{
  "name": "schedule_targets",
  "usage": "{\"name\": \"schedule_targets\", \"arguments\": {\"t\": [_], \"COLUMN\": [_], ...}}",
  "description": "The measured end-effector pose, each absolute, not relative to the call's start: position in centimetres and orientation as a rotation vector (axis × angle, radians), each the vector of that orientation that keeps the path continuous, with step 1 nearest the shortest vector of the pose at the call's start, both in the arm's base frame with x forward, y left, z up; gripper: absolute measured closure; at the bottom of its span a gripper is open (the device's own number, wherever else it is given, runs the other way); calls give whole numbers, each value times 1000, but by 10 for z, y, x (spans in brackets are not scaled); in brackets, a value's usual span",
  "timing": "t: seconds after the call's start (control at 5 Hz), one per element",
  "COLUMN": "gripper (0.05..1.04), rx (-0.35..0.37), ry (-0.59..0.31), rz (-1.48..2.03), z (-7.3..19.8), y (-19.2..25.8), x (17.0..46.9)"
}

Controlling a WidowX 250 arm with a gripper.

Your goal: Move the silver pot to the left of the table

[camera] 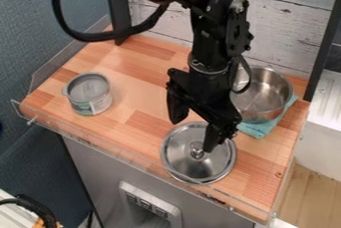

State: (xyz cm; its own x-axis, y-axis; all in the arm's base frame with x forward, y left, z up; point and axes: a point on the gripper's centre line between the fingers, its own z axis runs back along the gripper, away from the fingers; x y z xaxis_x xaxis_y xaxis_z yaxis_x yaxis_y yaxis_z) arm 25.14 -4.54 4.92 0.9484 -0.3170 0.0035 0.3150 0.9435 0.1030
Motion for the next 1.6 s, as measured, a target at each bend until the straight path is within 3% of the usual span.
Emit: {"name": "schedule_targets", "arguments": {"t": [0.4,0.8,1.4,1.6], "gripper": [82,82,115,389], "rx": [105,86,69,68], "ry": [-20,-92,-12,-3], "rz": [-326,-368,-352,-350], "z": [48,57,17,14], "y": [-56,-90,-109,-109], "x": [265,312,352,351]}}
